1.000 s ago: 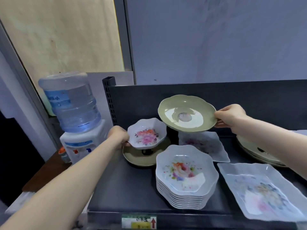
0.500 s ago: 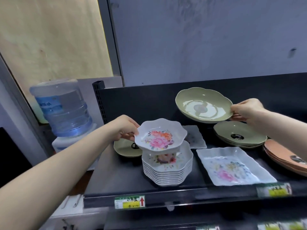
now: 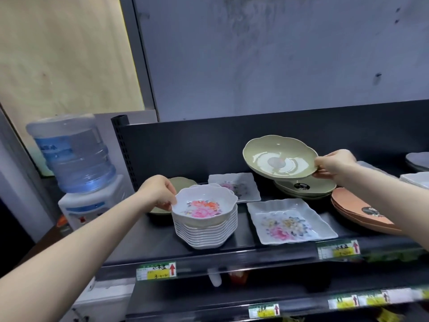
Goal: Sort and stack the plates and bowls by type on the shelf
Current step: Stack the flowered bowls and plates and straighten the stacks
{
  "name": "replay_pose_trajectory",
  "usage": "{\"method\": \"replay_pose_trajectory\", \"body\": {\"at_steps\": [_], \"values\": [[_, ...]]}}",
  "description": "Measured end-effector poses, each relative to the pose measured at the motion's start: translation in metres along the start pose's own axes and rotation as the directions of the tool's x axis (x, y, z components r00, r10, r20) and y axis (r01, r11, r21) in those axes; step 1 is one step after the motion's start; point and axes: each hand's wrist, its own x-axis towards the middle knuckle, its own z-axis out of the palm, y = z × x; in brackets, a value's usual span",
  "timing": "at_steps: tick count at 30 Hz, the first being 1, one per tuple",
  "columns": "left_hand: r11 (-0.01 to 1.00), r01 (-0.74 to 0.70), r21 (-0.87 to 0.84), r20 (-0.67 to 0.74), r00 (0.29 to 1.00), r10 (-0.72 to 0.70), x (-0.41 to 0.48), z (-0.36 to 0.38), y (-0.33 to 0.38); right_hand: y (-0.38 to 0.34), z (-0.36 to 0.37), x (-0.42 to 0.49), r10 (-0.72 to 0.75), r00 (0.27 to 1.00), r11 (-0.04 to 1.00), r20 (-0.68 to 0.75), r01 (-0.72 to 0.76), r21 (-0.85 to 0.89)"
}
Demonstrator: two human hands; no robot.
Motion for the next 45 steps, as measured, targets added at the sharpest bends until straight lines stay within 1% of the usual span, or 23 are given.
{"method": "replay_pose_trajectory", "body": {"at_steps": [2, 4, 6, 8, 10, 16, 21, 25, 27, 30, 32, 36, 40, 45], "values": [[0.996, -0.038, 0.079, -0.075, 0.996, 0.045, -0.003, 0.002, 0.008, -0.001, -0.008, 0.007, 0.000, 1.000, 1.000, 0.011, 0.000, -0.012], [0.977, -0.082, 0.197, -0.157, 0.981, 0.114, -0.006, 0.004, 0.021, -0.004, -0.019, 0.017, -0.001, 1.000, 1.000, 0.013, 0.001, -0.010], [0.941, -0.129, 0.314, -0.223, 0.953, 0.205, -0.009, 0.009, 0.040, -0.007, -0.033, 0.030, -0.001, 1.000, 1.000, 0.010, 0.001, -0.012], [0.908, -0.177, 0.379, -0.273, 0.917, 0.292, -0.011, 0.018, 0.062, -0.008, -0.047, 0.043, 0.002, 1.000, 0.999, 0.020, -0.002, -0.039], [0.904, -0.219, 0.366, -0.288, 0.897, 0.334, -0.015, 0.031, 0.087, -0.007, -0.057, 0.056, 0.011, 0.999, 0.998, 0.038, -0.008, -0.068], [0.913, -0.325, 0.247, -0.260, 0.885, 0.386, -0.029, 0.091, 0.146, 0.023, -0.070, 0.094, 0.009, 0.999, 0.984, 0.042, -0.001, -0.176], [0.930, -0.322, 0.175, -0.227, 0.906, 0.356, -0.034, 0.140, 0.166, 0.051, -0.061, 0.126, 0.045, 0.994, 0.960, 0.105, -0.014, -0.281], [0.936, -0.304, 0.179, -0.220, 0.914, 0.339, -0.034, 0.163, 0.180, 0.061, -0.057, 0.141, 0.036, 0.976, 0.935, 0.216, 0.043, -0.351], [0.937, -0.304, 0.171, -0.216, 0.916, 0.337, -0.035, 0.171, 0.188, 0.063, -0.060, 0.140, 0.009, 0.964, 0.911, 0.266, 0.102, -0.399], [0.938, -0.295, 0.180, -0.215, 0.919, 0.330, -0.034, 0.181, 0.197, 0.064, -0.069, 0.139, -0.113, 0.940, 0.800, 0.323, 0.279, -0.532], [0.940, -0.281, 0.194, -0.209, 0.924, 0.320, -0.032, 0.187, 0.200, 0.063, -0.076, 0.137, -0.171, 0.918, 0.736, 0.357, 0.359, -0.573], [0.940, -0.235, 0.245, -0.214, 0.933, 0.289, -0.025, 0.181, 0.199, 0.055, -0.085, 0.142, -0.241, 0.877, 0.706, 0.415, 0.452, -0.545], [0.941, -0.138, 0.309, -0.268, 0.937, 0.226, -0.011, 0.142, 0.192, 0.039, -0.085, 0.140, -0.319, 0.853, 0.717, 0.414, 0.502, -0.484], [0.946, -0.054, 0.319, -0.270, 0.952, 0.145, 0.016, 0.091, 0.178, 0.019, -0.057, 0.120, -0.329, 0.819, 0.753, 0.471, 0.528, -0.392]]}}
